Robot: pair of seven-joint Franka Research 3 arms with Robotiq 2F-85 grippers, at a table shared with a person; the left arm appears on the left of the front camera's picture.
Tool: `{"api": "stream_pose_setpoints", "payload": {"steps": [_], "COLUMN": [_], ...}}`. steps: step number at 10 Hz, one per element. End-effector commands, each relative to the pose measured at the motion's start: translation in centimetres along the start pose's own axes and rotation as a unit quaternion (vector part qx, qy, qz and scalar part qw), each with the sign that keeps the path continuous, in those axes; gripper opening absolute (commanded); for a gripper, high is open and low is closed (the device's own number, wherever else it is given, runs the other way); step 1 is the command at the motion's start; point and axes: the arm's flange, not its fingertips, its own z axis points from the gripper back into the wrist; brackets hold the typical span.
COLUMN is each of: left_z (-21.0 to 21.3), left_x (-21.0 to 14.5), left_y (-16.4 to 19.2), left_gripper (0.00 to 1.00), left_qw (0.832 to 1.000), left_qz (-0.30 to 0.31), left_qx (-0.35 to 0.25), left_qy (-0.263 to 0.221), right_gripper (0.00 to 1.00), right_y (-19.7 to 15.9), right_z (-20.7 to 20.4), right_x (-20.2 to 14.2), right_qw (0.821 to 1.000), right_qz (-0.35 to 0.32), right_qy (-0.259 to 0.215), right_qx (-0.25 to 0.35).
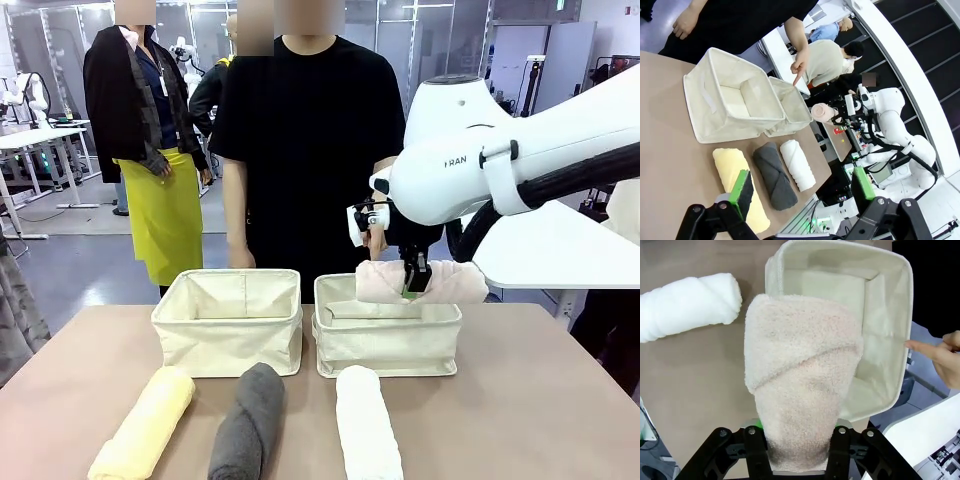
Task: Divide the towels into two baskets.
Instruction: Pick up one hotel-folded towel and place it in the Fabric basket indicated by the person.
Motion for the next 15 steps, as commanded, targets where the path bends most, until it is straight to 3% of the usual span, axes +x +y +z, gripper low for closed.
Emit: {"api": "stream_pose_setpoints", "payload": {"steps": [1,3,7,11,15], "left_z": [0.3,0.3,0.3,0.3,0.3], "left_x": [-0.1,-0.1,-0.1,-0.1,-0.1], "left_y": [-0.3,-0.3,-0.3,-0.3,-0.3], "left_gripper": [1.0,1.0,1.0,1.0,1.0], "left_qw": [1.0,1.0,1.0,1.0,1.0], "left_qz": [-0.005,-0.005,-0.005,-0.005,-0.005], "left_qx": [-0.007,-0.007,-0.007,-0.007,-0.007], "left_qy": [-0.003,-0.003,-0.003,-0.003,-0.003], "right_gripper": [0.42,0.42,0.42,0.42,0.42], "right_y": [1.5,0.4,-4.8,-6.0,-6.7], "right_z": [1.6,0.7,-3.1,-8.9,-11.9], "right_x": [-0.7,-0.1,2.5,3.2,3.0], "right_qw": [1.0,1.0,0.998,0.998,0.997], "right_qz": [0.0,0.0,0.065,0.064,0.068], "right_qy": [0.0,0.0,-0.004,-0.008,-0.023], "right_qx": [-0.01,-0.004,-0.018,-0.005,0.001]}}
